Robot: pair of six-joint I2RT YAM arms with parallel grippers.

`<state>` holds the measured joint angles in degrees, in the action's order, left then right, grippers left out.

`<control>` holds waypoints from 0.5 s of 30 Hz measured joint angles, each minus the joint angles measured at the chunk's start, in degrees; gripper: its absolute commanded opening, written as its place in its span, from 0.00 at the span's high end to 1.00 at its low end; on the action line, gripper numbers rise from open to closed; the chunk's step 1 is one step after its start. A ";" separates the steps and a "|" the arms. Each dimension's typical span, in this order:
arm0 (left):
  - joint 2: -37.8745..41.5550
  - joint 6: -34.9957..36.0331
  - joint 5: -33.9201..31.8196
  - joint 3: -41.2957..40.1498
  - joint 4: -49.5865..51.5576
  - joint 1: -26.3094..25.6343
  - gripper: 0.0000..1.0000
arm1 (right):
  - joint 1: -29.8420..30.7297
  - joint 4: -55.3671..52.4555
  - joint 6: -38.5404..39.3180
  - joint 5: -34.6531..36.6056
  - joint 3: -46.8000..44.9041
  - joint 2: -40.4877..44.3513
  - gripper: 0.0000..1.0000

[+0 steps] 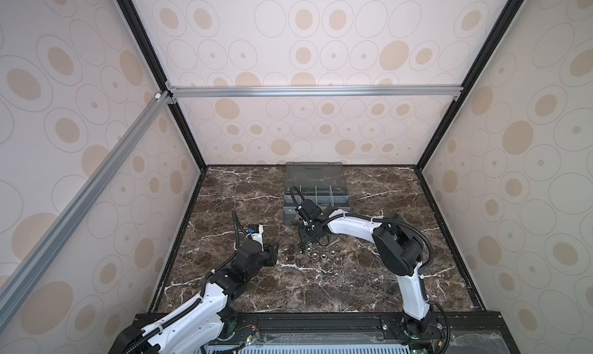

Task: Sort the screws and nuts into containers
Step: Pick up the nut from the center of the table.

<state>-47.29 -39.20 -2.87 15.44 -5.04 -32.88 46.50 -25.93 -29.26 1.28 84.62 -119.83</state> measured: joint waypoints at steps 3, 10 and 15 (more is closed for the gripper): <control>0.26 -0.04 -0.02 -0.02 0.00 0.00 0.56 | 0.00 -0.26 0.04 -0.04 0.28 -0.02 0.82; 0.74 -0.15 -0.04 -0.33 0.52 0.00 0.55 | 0.00 -0.44 0.17 -0.31 0.35 0.00 0.86; 1.40 -0.17 -0.24 -0.31 1.25 0.00 0.55 | 0.02 -0.46 0.20 -1.60 0.46 0.00 0.88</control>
<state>-45.89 -39.38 -3.11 15.14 -3.79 -32.88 46.52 -26.39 -29.06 -0.32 85.08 -119.83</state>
